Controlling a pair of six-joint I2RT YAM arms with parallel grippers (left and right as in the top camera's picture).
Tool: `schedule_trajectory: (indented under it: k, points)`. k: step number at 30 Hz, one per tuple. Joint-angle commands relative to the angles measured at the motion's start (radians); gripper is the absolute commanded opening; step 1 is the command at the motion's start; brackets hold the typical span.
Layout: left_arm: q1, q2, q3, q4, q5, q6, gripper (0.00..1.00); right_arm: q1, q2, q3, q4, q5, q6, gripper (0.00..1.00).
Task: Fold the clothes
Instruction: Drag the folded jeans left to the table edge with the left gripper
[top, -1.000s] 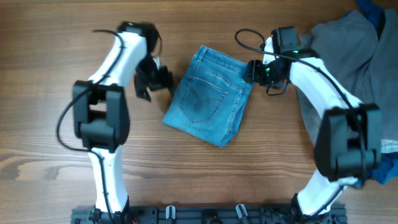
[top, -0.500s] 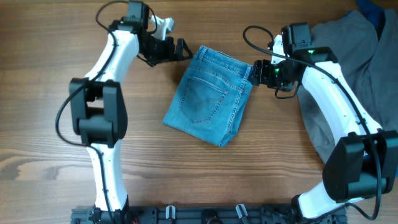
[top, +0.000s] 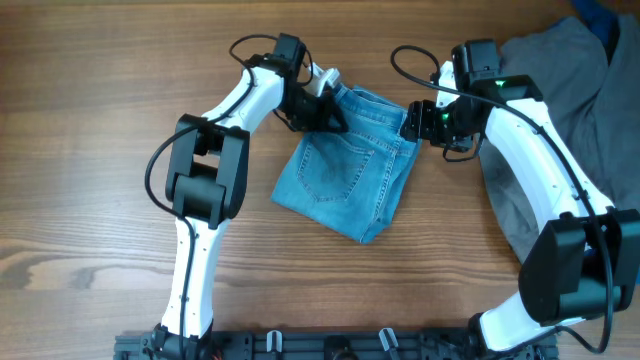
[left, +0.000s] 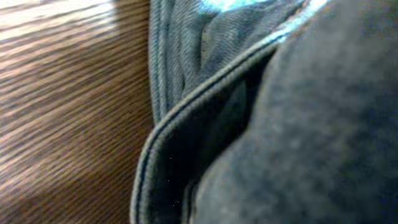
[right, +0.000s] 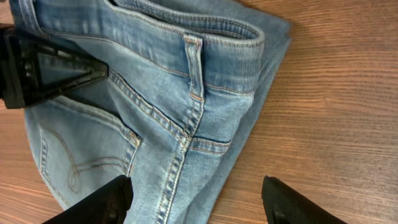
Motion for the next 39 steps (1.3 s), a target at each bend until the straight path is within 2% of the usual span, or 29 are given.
schedule_trajectory:
  k: [1, 8, 13, 18, 25, 27, 28, 29, 33, 39]
  points:
    - [0.053, 0.027, -0.005, -0.047, -0.359, -0.048, 0.04, -0.004, -0.004, 0.011, -0.006, 0.038, -0.014, 0.72]
    - [0.322, -0.185, -0.003, -0.144, -0.659, -0.046, 0.04, -0.004, -0.004, 0.011, -0.007, 0.061, -0.018, 0.73]
    - [0.544, -0.235, -0.003, -0.165, -0.838, -0.035, 0.04, -0.004, -0.004, 0.011, -0.010, 0.061, -0.018, 0.72]
    - [0.729, -0.235, -0.003, -0.136, -0.850, -0.036, 0.04, -0.004, -0.004, 0.011, -0.010, 0.061, -0.017, 0.72]
    - [0.830, -0.236, -0.001, -0.070, -0.793, -0.036, 0.05, -0.004, -0.004, 0.011, -0.011, 0.061, -0.008, 0.72]
    - [0.836, -0.239, 0.000, -0.056, -0.794, -0.037, 0.38, -0.004, -0.004, 0.011, -0.012, 0.061, 0.007, 0.73]
    - [0.836, -0.241, 0.000, -0.053, -0.795, -0.037, 0.76, -0.004, -0.004, 0.011, -0.013, 0.061, 0.007, 0.72]
    - [0.836, -0.248, 0.000, -0.052, -0.796, -0.037, 1.00, -0.004, -0.004, 0.011, -0.014, 0.061, 0.007, 0.73]
    - [0.836, -0.319, 0.000, -0.064, -0.863, -0.041, 1.00, -0.004, -0.004, 0.011, -0.014, 0.061, 0.007, 0.73]
    - [0.811, -0.522, 0.000, -0.054, -0.835, -0.074, 1.00, -0.004, -0.004, 0.011, -0.013, 0.061, 0.006, 0.73]
